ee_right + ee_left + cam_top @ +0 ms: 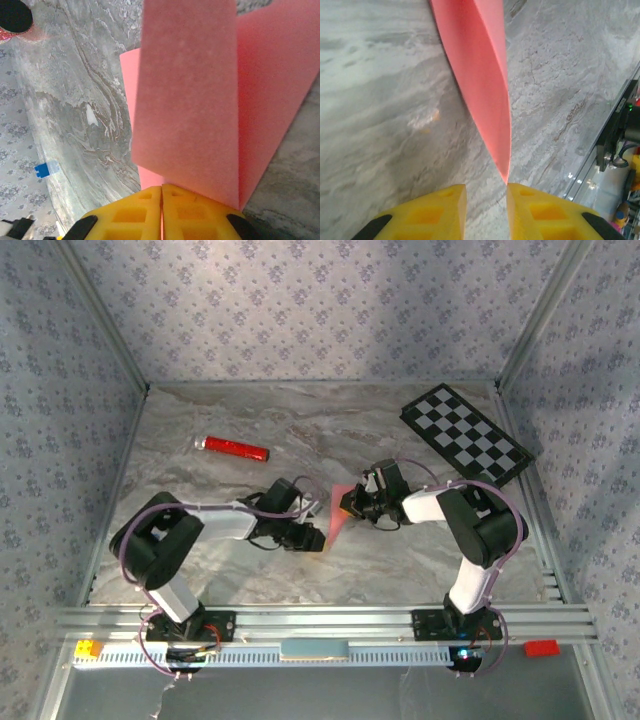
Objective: Fold a paper plane with a square sheet of paper (pick it up from the middle)
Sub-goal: Fold the wing for the fifth time at the center of the table.
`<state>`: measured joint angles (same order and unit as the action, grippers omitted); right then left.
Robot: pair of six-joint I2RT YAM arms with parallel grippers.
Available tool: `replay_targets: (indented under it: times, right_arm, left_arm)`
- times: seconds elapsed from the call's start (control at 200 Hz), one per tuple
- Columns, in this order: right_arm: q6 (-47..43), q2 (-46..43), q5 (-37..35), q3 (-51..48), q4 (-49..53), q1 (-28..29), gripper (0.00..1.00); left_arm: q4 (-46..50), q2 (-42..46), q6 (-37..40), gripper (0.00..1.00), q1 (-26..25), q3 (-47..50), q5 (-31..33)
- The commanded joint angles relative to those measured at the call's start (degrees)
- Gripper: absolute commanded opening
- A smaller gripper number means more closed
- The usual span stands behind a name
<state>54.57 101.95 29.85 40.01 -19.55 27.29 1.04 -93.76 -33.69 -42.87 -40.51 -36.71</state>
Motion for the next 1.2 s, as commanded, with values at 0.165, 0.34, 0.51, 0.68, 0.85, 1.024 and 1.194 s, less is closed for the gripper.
replay_targets:
  times: [0.165, 0.34, 0.51, 0.68, 0.85, 1.024, 1.194]
  right_arm:
    - [-0.95, 3.61, -6.78, -2.21, 6.7, 0.22, 0.1]
    - [-0.91, 3.52, -6.88, -2.35, 6.66, 0.15, 0.1]
    - [-0.78, 3.69, -7.0, -2.42, 6.54, 0.21, 0.1]
    - [-0.58, 4.04, -7.01, -2.49, 5.97, 0.14, 0.11]
    - [-0.34, 4.22, -6.91, -2.62, 5.84, 0.28, 0.1]
    - [-0.43, 4.53, -6.73, -2.68, 5.74, 0.22, 0.1]
    - [-0.34, 4.41, -6.68, -2.66, 5.66, 0.18, 0.1]
  left_arm:
    - [-1.15, 6.21, -3.79, 0.22, 0.33, -2.73, 2.07]
    - [-3.93, 0.71, -6.17, 0.12, 0.3, -8.64, -2.29]
    - [-4.82, -4.61, -7.76, 0.06, 0.16, -12.5, -1.71]
    - [-3.92, -8.58, -8.28, 0.02, -0.16, -15.27, -1.11]
    - [-3.5, -9.58, -8.09, 0.01, -0.64, -15.99, 0.08]
    - [-2.82, -10.05, -7.72, 0.0, -0.7, -16.26, 0.37]
    - [-2.78, -10.56, -7.42, 0.0, -0.68, -16.53, 0.67]
